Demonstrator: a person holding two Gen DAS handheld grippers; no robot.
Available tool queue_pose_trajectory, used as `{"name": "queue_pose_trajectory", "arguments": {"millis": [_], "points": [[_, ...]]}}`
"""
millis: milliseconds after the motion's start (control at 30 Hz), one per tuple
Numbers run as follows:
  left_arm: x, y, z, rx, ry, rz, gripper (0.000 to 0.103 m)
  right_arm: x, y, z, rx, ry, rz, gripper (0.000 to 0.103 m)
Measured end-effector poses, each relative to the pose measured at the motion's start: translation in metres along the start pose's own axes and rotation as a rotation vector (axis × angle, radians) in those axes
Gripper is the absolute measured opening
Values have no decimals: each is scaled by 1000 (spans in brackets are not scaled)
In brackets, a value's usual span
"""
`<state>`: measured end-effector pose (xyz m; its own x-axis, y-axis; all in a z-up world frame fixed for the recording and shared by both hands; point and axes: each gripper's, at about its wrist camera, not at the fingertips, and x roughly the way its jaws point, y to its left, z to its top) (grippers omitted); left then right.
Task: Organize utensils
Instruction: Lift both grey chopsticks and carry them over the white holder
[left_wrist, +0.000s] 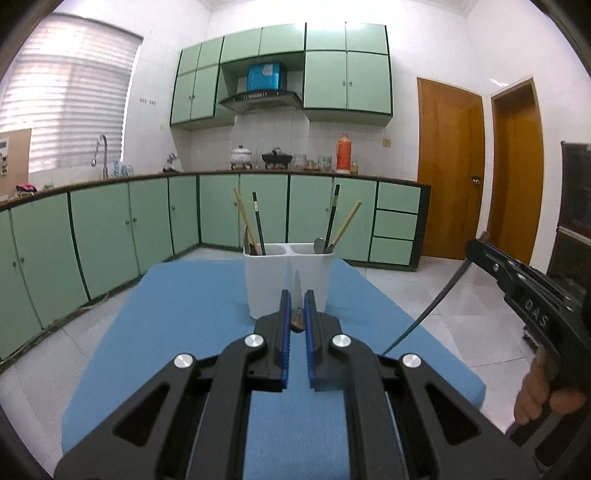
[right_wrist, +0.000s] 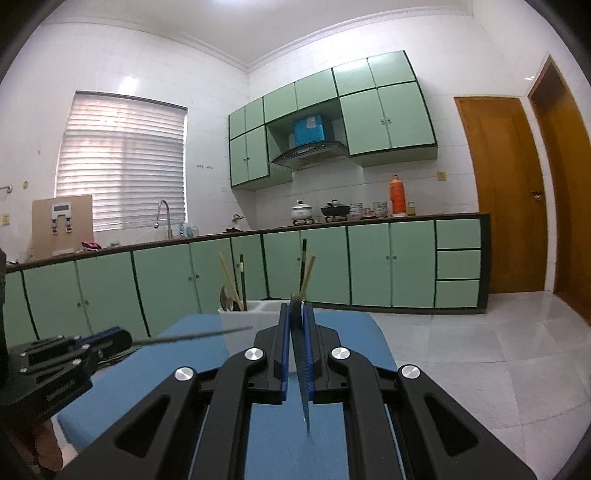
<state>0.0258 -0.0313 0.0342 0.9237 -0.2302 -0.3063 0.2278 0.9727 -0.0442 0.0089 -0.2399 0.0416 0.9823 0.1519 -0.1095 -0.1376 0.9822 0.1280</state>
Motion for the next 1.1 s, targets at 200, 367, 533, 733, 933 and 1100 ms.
{"name": "queue_pose_trajectory", "arguments": {"millis": [200,367,533,733,933,1100], "points": [[7,21,35,9,101,-52,6,12,-1,25,-12,-10,15,7],[11,39,70,45,138,-24,6,23,3,47,-14,-32,40,7],[19,54,93,38,167,-28,6,42,7,71,10,-42,73,7],[36,57,138,75,179,-50,6,71,15,105,2,-67,88,7],[82,53,167,141,272,-39,6,103,22,148,0,-138,89,7],[124,56,174,154,368,-53,6,140,23,171,4,-170,80,7]]}}
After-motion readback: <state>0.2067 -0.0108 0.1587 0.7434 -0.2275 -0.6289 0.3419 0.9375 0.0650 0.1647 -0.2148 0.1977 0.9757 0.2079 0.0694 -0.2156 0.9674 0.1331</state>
